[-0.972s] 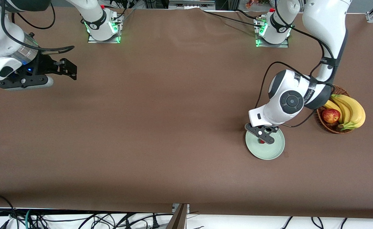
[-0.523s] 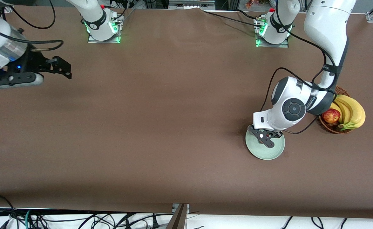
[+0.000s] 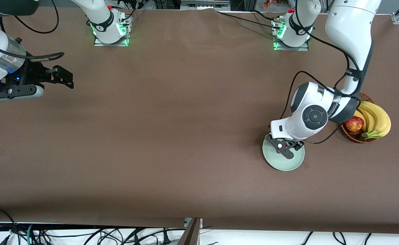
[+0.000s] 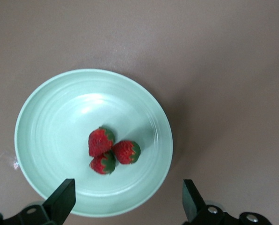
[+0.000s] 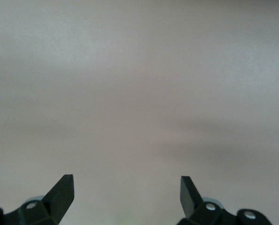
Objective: Collect all strawberries into plate
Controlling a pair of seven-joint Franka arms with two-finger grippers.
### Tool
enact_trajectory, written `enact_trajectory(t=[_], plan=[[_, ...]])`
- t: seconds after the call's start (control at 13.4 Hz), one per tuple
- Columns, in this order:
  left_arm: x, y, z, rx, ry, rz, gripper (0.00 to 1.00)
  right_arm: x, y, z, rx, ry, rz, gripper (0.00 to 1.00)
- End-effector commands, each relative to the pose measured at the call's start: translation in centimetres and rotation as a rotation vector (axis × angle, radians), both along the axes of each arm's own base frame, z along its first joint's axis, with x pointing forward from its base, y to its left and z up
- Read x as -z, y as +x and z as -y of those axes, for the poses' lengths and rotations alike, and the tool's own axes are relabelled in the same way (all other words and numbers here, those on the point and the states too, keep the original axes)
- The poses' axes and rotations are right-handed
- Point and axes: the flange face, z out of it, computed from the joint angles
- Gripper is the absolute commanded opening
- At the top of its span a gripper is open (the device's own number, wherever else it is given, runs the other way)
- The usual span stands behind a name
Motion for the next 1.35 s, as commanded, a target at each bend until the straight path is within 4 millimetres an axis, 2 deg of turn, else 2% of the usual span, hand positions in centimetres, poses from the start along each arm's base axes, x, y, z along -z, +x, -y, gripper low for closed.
enact_trajectory(t=[0.0, 0.07, 0.15, 0.22, 0.3, 0.37, 0.45, 0.6, 0.75, 0.82, 0.97, 1.05, 1.12, 1.27], plan=[[-6.4, 0.1, -0.8, -0.106, 0.05, -0.045, 1.0, -0.8, 0.0, 0.6, -0.014, -0.02, 0.012, 1.0], [-9.2, 0.4, -1.1, -0.148, 0.063, -0.067, 1.0, -0.6, 0.2, 0.9, -0.009, -0.023, 0.011, 1.0], [-13.2, 0.3, -1.5, -0.17, 0.077, -0.085, 1.0, -0.1, 0.5, 0.9, -0.008, -0.024, 0.008, 1.0], [-16.9, -0.1, -2.1, -0.186, 0.091, -0.1, 1.0, -0.1, 0.7, 1.0, -0.007, -0.028, 0.013, 1.0], [-19.8, -0.6, -2.5, -0.195, 0.1, -0.102, 1.0, 0.0, 0.7, 1.3, -0.002, -0.032, 0.01, 1.0], [-22.3, -0.9, -3.4, -0.21, 0.1, -0.084, 1.0, 0.0, 0.7, 1.3, -0.002, -0.032, 0.01, 1.0], [-24.1, -1.2, -5.1, -0.24, 0.1, -0.081, 1.0, 0.0, 0.7, 1.5, 0.001, -0.032, 0.01, 1.0], [-28.4, -2.9, -8.2, -0.293, 0.101, -0.055, 1.0, 0.1, 0.6, 1.3, -0.002, -0.032, 0.007, 1.0], [-30.1, -4.4, -12.4, -0.375, 0.053, -0.046, 1.0, 0.1, 0.7, 1.7, 0.004, -0.031, 0.004, 1.0], [-29.4, -5.7, -12.7, -0.413, 0.031, -0.045, 1.0, 0.1, 0.7, 2.0, 0.01, -0.029, 0.005, 1.0], [-29.2, -8.3, -14.5, -0.603, 0.016, 0.089, 1.0, 0.0, 0.7, 1.9, 0.009, -0.029, 0.008, 1.0], [-29.3, -9.7, -14.3, -0.638, 0.006, 0.125, 1.0, 0.0, 0.7, 1.8, 0.007, -0.029, 0.008, 1.0], [-29.1, -10.0, -13.4, -0.643, 0.009, 0.122, 1.0, 0.1, 0.7, 1.7, 0.006, -0.029, 0.005, 1.0], [-28.7, -9.5, -13.4, -0.657, 0.011, 0.114, 1.0, 0.1, 0.7, 1.9, 0.009, -0.029, 0.004, 1.0]])
